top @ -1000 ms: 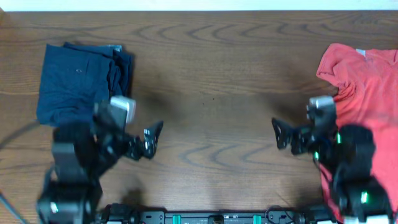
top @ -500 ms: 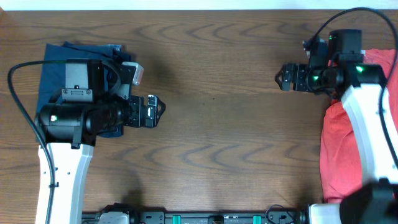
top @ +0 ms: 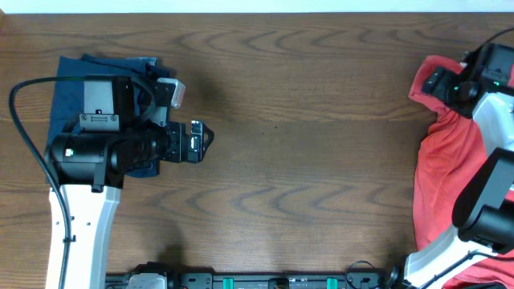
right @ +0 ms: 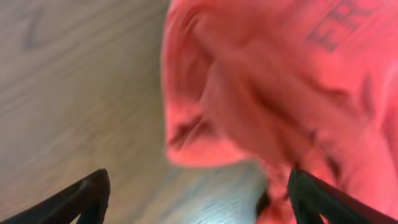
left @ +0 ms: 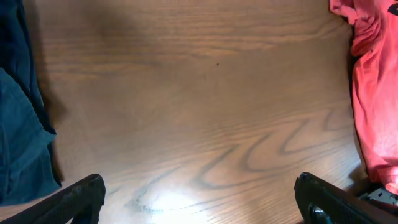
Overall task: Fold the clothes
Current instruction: 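Reach the right gripper to the coral t-shirt and grasp its edge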
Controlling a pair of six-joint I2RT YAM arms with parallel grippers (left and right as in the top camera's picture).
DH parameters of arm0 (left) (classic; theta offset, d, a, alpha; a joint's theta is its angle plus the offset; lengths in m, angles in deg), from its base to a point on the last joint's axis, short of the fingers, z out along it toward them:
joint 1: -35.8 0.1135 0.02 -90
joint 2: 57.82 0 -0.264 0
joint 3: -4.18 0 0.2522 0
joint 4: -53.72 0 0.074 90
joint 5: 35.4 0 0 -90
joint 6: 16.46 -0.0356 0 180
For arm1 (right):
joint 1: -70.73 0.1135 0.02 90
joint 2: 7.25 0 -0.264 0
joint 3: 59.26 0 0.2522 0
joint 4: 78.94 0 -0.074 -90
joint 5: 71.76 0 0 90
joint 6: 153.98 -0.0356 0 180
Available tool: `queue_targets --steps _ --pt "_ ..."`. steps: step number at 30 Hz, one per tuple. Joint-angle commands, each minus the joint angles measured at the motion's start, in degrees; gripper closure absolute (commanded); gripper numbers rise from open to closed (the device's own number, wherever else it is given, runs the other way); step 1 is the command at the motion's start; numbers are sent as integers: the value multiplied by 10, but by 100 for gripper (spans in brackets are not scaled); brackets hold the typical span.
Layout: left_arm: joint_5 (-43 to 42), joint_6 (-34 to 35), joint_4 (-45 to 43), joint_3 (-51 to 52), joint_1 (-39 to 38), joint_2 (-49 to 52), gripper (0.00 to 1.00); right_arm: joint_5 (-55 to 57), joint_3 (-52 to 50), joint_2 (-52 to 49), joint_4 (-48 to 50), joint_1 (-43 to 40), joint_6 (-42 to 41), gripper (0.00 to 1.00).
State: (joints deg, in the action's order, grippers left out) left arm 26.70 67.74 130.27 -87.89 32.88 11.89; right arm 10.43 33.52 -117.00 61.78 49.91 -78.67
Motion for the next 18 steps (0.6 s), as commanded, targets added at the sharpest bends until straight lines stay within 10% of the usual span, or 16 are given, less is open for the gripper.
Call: queue_targets --steps 1,9,14,18 --pt "3 3 -7 -13 -3 -3 2 -9 6 -26 35 3 -1 12" --pt "3 3 -20 -13 -3 -2 2 35 6 -90 124 4 6 17" --pt "3 3 -23 -12 -3 1 2 17 6 -104 120 4 6 88" --pt "3 3 -23 -12 -3 2 2 16 7 -73 123 -1 6 99"
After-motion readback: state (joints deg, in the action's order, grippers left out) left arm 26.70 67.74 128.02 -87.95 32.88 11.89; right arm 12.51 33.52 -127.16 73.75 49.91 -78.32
